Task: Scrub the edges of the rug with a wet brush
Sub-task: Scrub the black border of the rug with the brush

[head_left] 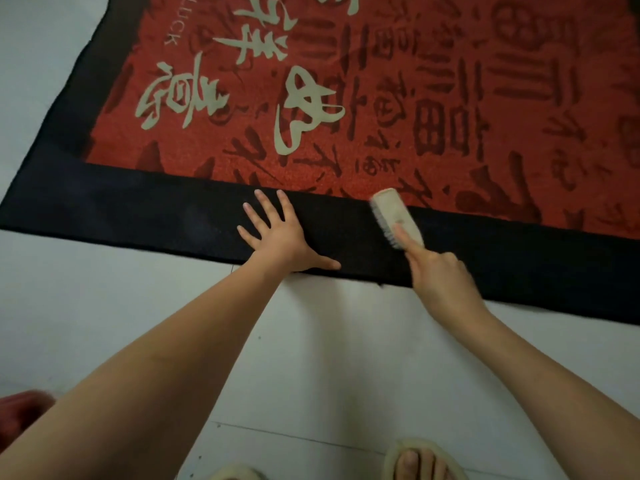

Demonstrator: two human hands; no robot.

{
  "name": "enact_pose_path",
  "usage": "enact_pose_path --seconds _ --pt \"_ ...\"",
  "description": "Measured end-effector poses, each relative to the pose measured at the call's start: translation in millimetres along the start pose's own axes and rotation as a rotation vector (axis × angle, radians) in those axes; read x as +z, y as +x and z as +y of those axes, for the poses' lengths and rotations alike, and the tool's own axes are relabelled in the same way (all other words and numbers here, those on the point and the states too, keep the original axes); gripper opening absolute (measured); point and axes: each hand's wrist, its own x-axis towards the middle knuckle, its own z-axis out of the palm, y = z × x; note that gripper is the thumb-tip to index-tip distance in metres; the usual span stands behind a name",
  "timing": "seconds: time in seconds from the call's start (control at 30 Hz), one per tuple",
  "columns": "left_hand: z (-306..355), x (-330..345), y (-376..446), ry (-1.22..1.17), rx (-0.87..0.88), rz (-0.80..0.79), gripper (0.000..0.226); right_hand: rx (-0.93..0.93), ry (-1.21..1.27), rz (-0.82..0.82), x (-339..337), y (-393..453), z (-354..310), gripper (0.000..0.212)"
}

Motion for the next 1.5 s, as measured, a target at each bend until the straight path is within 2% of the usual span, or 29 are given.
enact_pose_path --seconds 0.07,0.13,0.23,0.3,0.37,0.43,0.47,0.53,0.57,0.6,0.63,0.67,0.73,0.87,0.93,1.0,1.13,1.2,1.3,1.4,1.43,1.5 --pt "4.0 -0.5 0.4 -0.005 -0.002 0.001 0.161 0.130 0.115 0.085 -0.6 -10.8 24.1 0.054" --pt "5.9 0.9 -0.1 -0.002 0.000 0.011 0.160 0.145 0.199 0.127 8.4 -9.3 4.4 0.054" --pt "8.1 2.3 -0.9 -0.008 0.022 0.018 0.152 -0.029 0.246 -0.032 25.5 0.7 -70.6 0.058" --pt "3.2 3.6 -1.8 -0.031 0.044 0.044 0.144 -0.179 0.249 -0.135 25.2 7.8 -94.0 0.058" --pt "-4.1 6.2 -2.4 -0.006 0.074 0.064 0.145 -0.238 0.147 -0.122 13.5 17.0 -68.7 0.056" --pt "-15.3 10.4 -4.7 0.027 0.137 0.105 0.142 -0.196 -0.015 -0.102 -2.4 17.5 -26.6 0.056" --pt "-22.5 10.5 -2.1 -0.015 0.194 0.146 0.132 -0.156 -0.075 -0.090 -11.1 18.0 -12.9 0.057" --pt "-37.5 2.7 3.1 -0.300 0.345 0.244 0.087 -0.123 -0.142 -0.069 -19.9 21.2 -6.1 0.063" --pt "-45.1 -4.1 5.2 -0.480 0.388 0.289 0.060 -0.151 -0.146 -0.068 -21.2 27.0 -14.1 0.065" --pt "-53.2 -9.5 8.8 -0.624 0.412 0.329 0.043 -0.199 -0.144 -0.075 -20.8 34.8 -25.0 0.063" --pt "-59.5 -14.7 11.7 -0.701 0.433 0.348 0.037 -0.252 -0.133 -0.084 -20.1 44.8 -36.8 0.058" --pt "-64.4 -19.6 16.0 -0.714 0.449 0.347 0.035 -0.284 -0.100 -0.088 -19.4 55.6 -49.1 0.053" --pt "-72.7 -25.8 29.3 -0.591 0.491 0.329 0.039 -0.314 -0.014 -0.077 -19.1 71.3 -72.4 0.045" --pt "-81.8 -25.1 54.4 -0.165 0.554 0.344 0.061 -0.379 0.032 0.026 -12.9 76.8 -87.9 0.052" --pt "-83.7 -21.3 56.6 -0.053 0.536 0.385 0.070 -0.303 0.047 0.058 -12.3 78.1 -93.0 0.050" --pt "-84.2 -16.8 55.9 0.042 0.513 0.402 0.078 -0.233 0.106 0.032 1.9 59.6 -98.2 0.051" --pt "-87.9 -19.2 59.7 0.166 0.515 0.302 0.097 -0.378 0.072 -0.131 33.7 -7.8 -84.7 0.073" --pt "-88.9 -25.9 60.0 0.150 0.508 0.237 0.095 -0.354 0.019 -0.085 22.8 20.5 -70.4 0.067" --pt "-84.7 -33.1 58.0 0.113 0.504 0.200 0.085 -0.272 0.069 -0.059 17.0 34.8 -84.2 0.059" --pt "-85.0 -32.6 57.0 0.064 0.499 0.180 0.071 -0.467 -0.084 -0.243 25.6 0.9 -87.7 0.077" --pt "-84.8 -33.5 56.7 0.046 0.498 0.172 0.067 -0.495 -0.136 -0.244 21.7 7.9 -80.1 0.078" --pt "-83.5 -35.8 57.9 -0.015 0.501 0.165 0.062 -0.404 -0.149 -0.123 9.2 34.3 -70.0 0.072"
